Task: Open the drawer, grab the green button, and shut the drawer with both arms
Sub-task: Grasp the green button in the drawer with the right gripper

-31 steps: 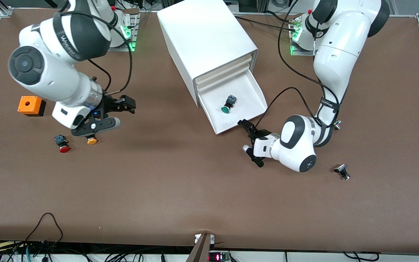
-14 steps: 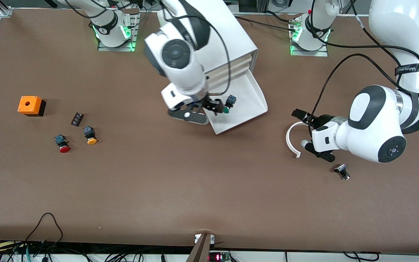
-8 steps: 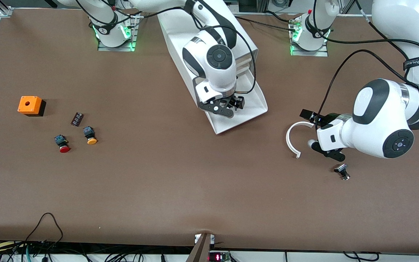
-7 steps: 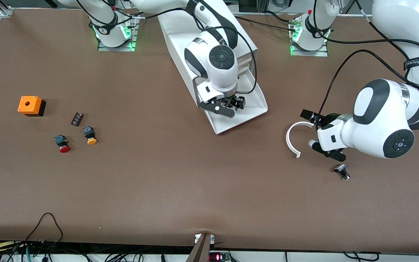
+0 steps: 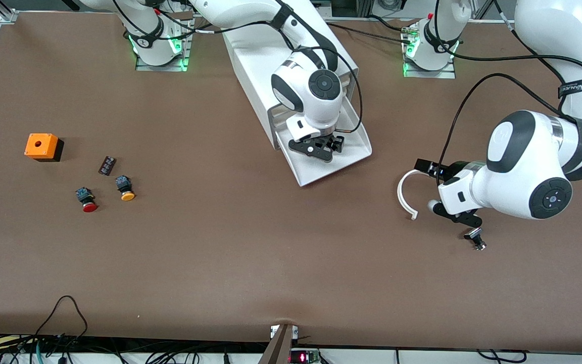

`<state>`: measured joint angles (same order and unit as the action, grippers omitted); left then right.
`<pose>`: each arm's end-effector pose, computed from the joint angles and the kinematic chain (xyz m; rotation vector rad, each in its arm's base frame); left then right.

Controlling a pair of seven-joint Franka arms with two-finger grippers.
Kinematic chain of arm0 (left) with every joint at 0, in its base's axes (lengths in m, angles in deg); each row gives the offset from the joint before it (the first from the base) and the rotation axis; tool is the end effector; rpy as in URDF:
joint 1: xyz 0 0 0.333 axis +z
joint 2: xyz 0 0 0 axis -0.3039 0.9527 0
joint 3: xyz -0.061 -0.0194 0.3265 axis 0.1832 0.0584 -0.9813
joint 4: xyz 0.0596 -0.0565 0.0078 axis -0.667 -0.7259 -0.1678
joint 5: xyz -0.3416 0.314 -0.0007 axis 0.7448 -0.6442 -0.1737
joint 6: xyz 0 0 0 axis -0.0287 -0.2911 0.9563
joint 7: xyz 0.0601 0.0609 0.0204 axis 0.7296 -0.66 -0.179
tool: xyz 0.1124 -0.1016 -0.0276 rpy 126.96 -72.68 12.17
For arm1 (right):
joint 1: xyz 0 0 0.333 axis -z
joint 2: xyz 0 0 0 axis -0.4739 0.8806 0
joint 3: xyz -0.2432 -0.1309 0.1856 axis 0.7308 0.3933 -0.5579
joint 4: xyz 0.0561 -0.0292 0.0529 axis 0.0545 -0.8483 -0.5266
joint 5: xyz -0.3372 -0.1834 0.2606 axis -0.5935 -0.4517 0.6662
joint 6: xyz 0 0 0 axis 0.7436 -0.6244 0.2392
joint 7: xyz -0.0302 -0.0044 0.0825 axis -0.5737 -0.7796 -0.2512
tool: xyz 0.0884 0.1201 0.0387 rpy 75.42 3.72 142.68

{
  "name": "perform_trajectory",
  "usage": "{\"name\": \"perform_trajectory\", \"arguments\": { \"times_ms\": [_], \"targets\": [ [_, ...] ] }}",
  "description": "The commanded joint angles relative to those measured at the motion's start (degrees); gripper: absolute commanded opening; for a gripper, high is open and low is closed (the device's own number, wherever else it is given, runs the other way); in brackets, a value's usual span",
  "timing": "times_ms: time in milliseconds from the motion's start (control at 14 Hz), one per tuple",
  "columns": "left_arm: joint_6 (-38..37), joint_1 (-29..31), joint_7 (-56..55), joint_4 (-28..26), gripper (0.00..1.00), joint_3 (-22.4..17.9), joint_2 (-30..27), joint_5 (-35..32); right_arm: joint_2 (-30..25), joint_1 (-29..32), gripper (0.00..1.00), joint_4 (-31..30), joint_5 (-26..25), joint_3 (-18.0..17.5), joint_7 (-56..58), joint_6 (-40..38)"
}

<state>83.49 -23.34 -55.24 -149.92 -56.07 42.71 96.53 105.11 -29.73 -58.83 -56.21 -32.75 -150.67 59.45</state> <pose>0.7057 -0.1496 0.3454 2.8258 -0.4086 -0.6387 0.4937 0.6710 0.1921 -3.0814 0.5704 0.0417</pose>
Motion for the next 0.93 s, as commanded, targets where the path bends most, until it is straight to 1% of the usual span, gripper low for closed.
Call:
{"name": "perform_trajectory", "arguments": {
  "times_ms": [0, 71, 143, 286, 357, 429, 571, 714, 857],
  "targets": [
    [2.1, -0.2, -1.0, -2.3, 0.99, 0.4, -1.0, -1.6, 1.4, -1.3, 0.83, 1.8, -1.1, 0.7, -1.9, -0.3],
    [2.2, -0.2, -1.1, -2.3, 0.99, 0.4, -1.0, -1.6, 1.3, -1.3, 0.67, 1.8, -1.1, 0.7, -1.7, -0.3],
    [2.2, -0.2, -1.1, -2.3, 0.99, 0.4, -1.0, -1.6, 1.2, -1.2, 0.47, 1.8, -1.1, 0.7, -1.3, -0.3],
    [2.2, -0.2, -1.1, -2.3, 0.99, 0.4, -1.0, -1.6, 0.8, -1.2, 0.12, 1.9, -2.0, 0.8, -0.7, -0.7],
    [2.2, -0.2, -1.1, -2.3, 0.99, 0.4, -0.9, -1.6, 0.3, -1.1, 0.0, 2.0, -2.7, 0.8, -0.4, -1.0],
    [2.3, -0.2, -1.2, -2.3, 0.99, 0.4, -0.9, -1.6, -0.2, -0.8, 0.0, 2.0, -2.8, 1.0, 0.0, -1.3],
    [4.0, -0.4, -4.0, -2.3, 0.99, 0.5, -0.7, -1.2, -1.8, 0.8, 0.0, 2.3, -2.4, 1.6, 2.4, -4.3],
    [6.8, -1.8, -9.0, -2.9, 0.99, 0.8, -0.5, -1.1, -5.9, 4.6, 0.0, 2.8, -1.8, 1.0, 7.1, -7.5],
    [11.4, -3.7, -15.0, -5.5, 0.99, 0.8, -0.5, -1.0, -9.6, 9.0, 0.0, 2.8, 0.1, 0.8, 14.5, -11.7]
  ]
}}
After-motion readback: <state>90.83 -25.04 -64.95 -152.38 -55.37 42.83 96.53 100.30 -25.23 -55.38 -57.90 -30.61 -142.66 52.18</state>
